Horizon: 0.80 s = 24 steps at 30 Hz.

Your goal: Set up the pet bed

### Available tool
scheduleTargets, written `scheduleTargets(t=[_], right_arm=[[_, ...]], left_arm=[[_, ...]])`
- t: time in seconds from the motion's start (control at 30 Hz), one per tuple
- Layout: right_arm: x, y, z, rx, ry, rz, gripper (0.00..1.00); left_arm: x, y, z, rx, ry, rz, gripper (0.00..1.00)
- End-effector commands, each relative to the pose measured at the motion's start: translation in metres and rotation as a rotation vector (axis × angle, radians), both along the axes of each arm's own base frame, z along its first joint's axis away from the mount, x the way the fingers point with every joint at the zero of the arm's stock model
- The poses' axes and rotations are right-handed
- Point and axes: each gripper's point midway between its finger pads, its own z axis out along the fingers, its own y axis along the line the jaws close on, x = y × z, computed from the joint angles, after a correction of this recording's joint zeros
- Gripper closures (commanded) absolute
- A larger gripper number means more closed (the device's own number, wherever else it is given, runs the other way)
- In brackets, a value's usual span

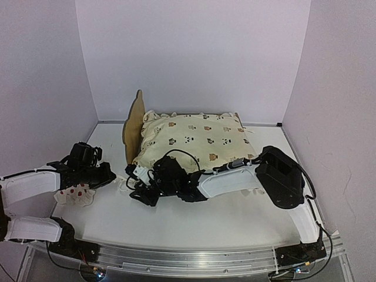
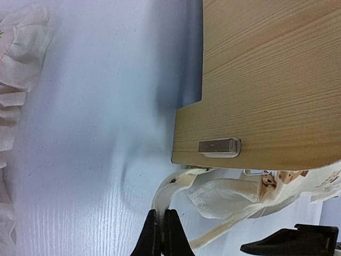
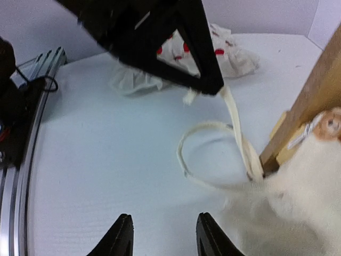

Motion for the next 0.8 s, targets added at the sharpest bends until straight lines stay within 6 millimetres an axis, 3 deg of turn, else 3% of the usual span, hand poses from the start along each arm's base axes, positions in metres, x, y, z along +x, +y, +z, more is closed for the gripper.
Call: scheduleTargets(t=[0.0, 0.2, 0.37, 0.57, 0.77], right_arm=[[0.030, 0.025, -0.006, 0.038, -0.065, -0.080, 0.61], [0.046, 0.031, -0.029, 0.011, -0.114, -0.126, 0.75], [0.040, 0.025, -0.040, 0.003, -0.124, -0.099, 0.83], [0.017, 0.010, -0.030, 0.050, -0.106, -0.021, 0.77], [0.015, -0.001, -0.033, 0.034, -0.106, -0.030, 0.69]], left_arm=[[0.009, -0.002, 0.014, -0.006, -0.039, -0.002, 1.00], [0.009, -0.003, 0.016, -0.008, -0.041, -0.006, 1.00], [0.009, -0.002, 0.017, 0.001, -0.042, -0.005, 1.00], [0.010, 0.000, 0.016, 0.011, -0.041, -0.002, 1.00], [0.010, -0.002, 0.013, 0.006, -0.038, -0.009, 1.00]])
